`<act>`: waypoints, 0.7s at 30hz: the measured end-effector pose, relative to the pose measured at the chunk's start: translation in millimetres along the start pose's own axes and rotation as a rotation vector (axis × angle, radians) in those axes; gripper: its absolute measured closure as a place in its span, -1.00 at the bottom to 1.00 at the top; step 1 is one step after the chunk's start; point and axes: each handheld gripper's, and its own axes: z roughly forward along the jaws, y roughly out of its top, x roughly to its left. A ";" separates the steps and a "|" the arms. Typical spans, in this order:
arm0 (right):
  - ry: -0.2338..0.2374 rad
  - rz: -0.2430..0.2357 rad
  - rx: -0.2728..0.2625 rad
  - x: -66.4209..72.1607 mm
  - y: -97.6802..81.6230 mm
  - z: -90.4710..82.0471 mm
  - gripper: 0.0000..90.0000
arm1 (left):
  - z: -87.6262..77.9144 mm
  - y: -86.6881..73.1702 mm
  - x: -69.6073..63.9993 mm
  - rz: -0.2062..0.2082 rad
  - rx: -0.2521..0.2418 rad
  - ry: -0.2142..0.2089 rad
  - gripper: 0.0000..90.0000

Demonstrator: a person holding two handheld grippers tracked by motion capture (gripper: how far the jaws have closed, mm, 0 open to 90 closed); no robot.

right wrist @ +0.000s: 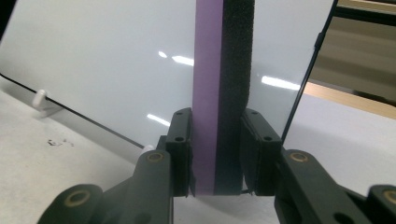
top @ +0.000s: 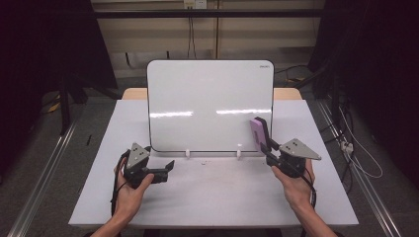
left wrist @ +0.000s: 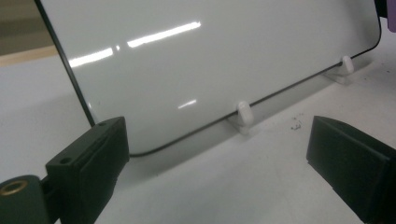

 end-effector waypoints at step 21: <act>-0.147 -0.241 0.123 18.0 1.3 25.3 0.51 | -3.3 -14.5 9.9 -0.029 -0.004 0.027 -0.86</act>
